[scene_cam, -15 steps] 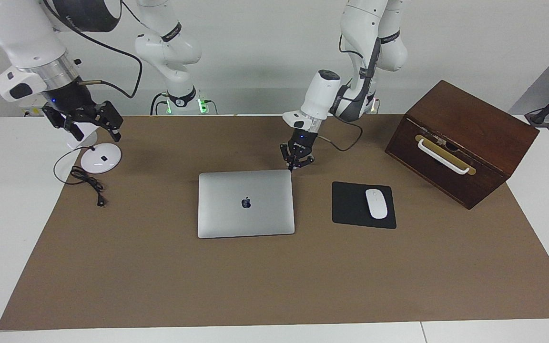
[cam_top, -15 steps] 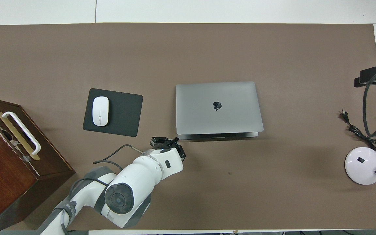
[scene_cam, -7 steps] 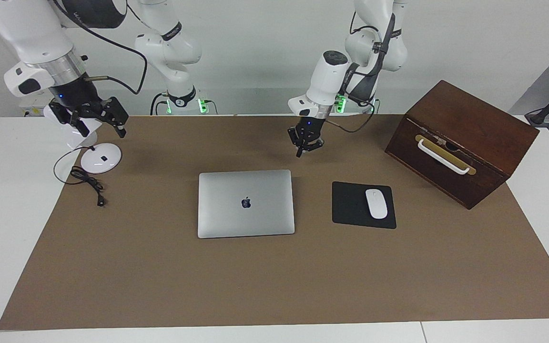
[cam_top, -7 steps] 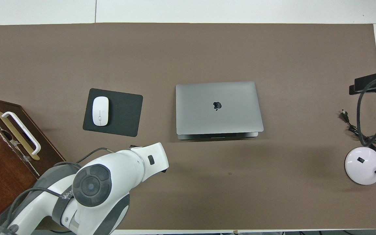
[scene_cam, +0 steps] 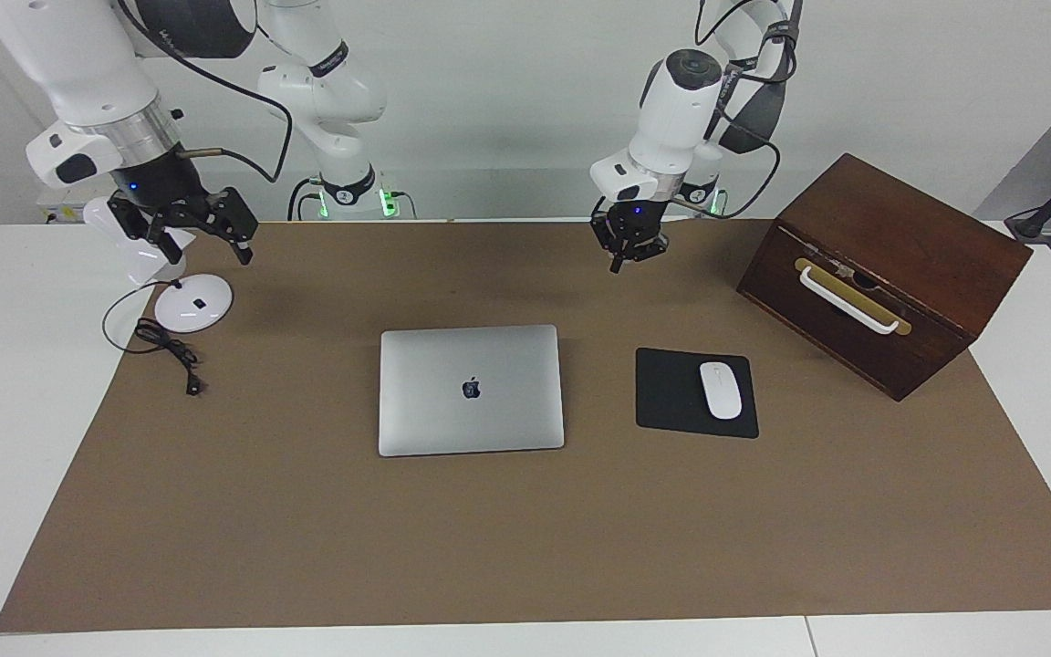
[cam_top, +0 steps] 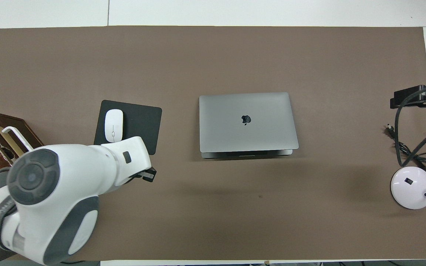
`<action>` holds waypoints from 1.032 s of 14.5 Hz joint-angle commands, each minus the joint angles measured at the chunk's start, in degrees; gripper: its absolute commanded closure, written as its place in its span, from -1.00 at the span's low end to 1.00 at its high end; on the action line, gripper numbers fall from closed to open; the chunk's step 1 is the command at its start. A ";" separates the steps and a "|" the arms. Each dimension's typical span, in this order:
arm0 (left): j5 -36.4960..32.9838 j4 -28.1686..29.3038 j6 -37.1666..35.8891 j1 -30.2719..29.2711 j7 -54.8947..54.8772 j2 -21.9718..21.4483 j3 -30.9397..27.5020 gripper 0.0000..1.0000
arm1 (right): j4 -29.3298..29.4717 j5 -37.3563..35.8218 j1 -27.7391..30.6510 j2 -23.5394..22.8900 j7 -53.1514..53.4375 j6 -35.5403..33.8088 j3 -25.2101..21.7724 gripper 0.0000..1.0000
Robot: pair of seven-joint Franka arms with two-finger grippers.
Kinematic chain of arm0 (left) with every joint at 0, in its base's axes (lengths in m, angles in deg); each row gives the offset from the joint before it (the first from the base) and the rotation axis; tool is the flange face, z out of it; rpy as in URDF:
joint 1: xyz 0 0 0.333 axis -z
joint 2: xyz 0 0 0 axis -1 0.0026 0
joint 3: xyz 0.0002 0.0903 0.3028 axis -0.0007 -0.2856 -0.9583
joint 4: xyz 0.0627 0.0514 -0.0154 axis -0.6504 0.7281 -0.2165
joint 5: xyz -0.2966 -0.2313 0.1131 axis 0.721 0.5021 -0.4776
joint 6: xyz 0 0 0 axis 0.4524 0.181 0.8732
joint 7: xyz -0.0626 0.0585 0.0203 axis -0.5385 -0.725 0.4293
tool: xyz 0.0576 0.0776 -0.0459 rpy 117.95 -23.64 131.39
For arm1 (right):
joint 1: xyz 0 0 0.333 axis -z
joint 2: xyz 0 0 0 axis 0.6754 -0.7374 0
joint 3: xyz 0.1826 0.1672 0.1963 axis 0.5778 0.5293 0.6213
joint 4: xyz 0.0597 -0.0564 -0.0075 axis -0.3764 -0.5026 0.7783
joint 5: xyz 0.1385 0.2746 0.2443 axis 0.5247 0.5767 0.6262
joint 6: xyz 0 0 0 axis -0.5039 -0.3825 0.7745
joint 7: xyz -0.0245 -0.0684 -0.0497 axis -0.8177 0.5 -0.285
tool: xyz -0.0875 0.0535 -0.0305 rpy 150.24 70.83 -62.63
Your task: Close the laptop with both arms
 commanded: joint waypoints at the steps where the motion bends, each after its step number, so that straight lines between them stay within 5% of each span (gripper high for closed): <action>1: -2.85 -3.63 -6.46 -6.61 -4.10 -1.32 0.51 1.00 | -2.75 -1.78 0.85 2.09 -0.68 1.65 0.29 -1.00; 4: -4.80 -6.80 -9.64 -12.59 -5.61 -1.23 0.51 1.00 | -2.92 -2.92 1.12 2.09 -2.00 1.65 0.12 -1.00; 5: -4.80 -7.33 -10.08 -14.18 -5.52 -1.23 0.51 0.31 | -2.92 -2.92 1.73 2.09 -2.00 1.57 0.20 -1.00; 6: -5.32 -8.03 -10.60 -15.67 -5.52 -1.23 0.51 -0.80 | -3.10 -2.92 1.82 2.18 -2.00 1.57 0.21 -1.00; 7: -6.37 -8.82 -11.04 -16.82 -5.52 -1.15 0.60 -1.00 | -3.10 -2.84 1.82 2.18 -2.00 1.57 0.21 -1.00; 15: -6.29 -12.25 -11.05 -27.72 -4.64 -0.36 0.51 -1.00 | -3.54 -2.39 1.73 2.53 -1.65 1.39 0.29 -1.00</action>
